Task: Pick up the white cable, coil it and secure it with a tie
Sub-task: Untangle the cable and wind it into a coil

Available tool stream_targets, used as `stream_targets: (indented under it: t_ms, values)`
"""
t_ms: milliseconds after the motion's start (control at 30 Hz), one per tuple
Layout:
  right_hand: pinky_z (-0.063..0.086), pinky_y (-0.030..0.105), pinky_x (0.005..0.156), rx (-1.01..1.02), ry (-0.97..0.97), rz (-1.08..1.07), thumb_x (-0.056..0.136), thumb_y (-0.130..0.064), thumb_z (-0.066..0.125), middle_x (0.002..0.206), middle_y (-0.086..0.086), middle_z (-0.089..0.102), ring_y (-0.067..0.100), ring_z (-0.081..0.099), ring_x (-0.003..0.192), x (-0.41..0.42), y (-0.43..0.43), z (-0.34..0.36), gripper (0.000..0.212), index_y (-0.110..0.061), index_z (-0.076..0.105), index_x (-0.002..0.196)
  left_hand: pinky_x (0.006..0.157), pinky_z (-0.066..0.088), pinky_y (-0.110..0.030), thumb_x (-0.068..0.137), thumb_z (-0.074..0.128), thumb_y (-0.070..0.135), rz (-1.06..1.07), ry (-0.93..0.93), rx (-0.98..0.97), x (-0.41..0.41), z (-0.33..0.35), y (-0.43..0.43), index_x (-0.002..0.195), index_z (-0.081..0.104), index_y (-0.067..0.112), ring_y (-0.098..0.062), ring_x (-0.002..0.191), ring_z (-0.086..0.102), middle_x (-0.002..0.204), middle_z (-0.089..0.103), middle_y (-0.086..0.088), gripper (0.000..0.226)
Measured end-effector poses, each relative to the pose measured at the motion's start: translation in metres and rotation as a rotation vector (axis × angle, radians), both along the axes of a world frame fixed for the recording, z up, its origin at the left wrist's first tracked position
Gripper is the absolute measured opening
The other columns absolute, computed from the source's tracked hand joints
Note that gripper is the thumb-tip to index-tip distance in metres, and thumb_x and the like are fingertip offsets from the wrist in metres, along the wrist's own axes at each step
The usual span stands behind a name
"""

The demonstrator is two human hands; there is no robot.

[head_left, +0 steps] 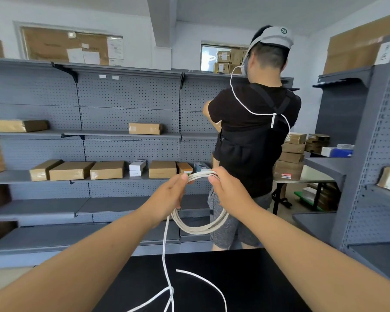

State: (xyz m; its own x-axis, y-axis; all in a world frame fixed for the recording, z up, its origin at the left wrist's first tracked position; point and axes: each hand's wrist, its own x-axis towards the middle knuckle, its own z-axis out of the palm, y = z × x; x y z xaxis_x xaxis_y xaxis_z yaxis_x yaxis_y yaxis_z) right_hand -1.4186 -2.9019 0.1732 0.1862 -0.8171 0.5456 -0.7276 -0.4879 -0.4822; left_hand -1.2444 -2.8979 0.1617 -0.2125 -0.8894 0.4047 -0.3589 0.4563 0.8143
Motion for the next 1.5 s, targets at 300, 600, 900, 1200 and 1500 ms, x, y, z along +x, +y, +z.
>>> stream_targets:
  t_ms: [300,600,900,1200,1500]
  values:
    - [0.03,0.03,0.058,0.0,-0.094,-0.025,0.099,-0.027,0.036,0.067,-0.011,0.043,0.015,0.045,0.068,-0.007,-0.002,-0.009,0.018,-0.016,0.049,0.095,0.061,0.038,-0.026,0.098,0.019,0.024,-0.311,0.489,0.275,-0.009,-0.003,0.016,0.11,0.048,0.003,-0.015,0.055,0.035,0.068,0.041,-0.005,0.037]
    - [0.03,0.029,0.055,0.02,-0.129,-0.033,0.099,-0.028,0.036,0.065,-0.011,0.042,0.013,0.043,0.065,-0.011,0.001,-0.014,0.02,-0.014,0.051,0.098,0.063,0.043,-0.017,0.1,0.037,0.018,-0.109,0.324,0.148,-0.014,-0.013,0.017,0.086,0.061,0.018,-0.007,0.055,0.047,0.07,0.055,0.003,0.027]
    - [0.031,0.03,0.056,-0.084,-0.114,-0.047,0.099,-0.028,0.037,0.075,-0.004,0.05,0.019,0.05,0.07,-0.013,0.009,-0.017,0.021,-0.014,0.052,0.099,0.063,0.053,-0.012,0.094,0.052,0.016,0.076,0.167,-0.019,-0.012,-0.011,0.015,0.091,0.065,0.027,0.003,0.062,0.064,0.084,0.068,0.005,0.017]
    - [0.034,0.032,0.056,-0.144,-0.153,-0.058,0.098,-0.028,0.038,0.076,-0.003,0.052,0.019,0.05,0.071,-0.008,0.018,-0.015,0.015,-0.018,0.05,0.097,0.069,0.052,-0.022,0.09,0.059,0.019,0.192,0.228,-0.046,-0.017,-0.009,0.019,0.078,0.058,0.023,-0.009,0.073,0.07,0.085,0.067,0.003,0.012]
    - [0.04,0.035,0.066,-0.093,-0.237,-0.064,0.098,-0.027,0.037,0.084,0.005,0.057,0.023,0.054,0.079,0.0,0.023,-0.009,0.021,-0.013,0.053,0.103,0.063,0.05,-0.032,0.096,0.045,0.022,0.306,0.039,-0.27,-0.023,-0.011,0.026,0.078,0.039,0.036,-0.001,0.063,0.062,0.08,0.063,0.002,0.023]
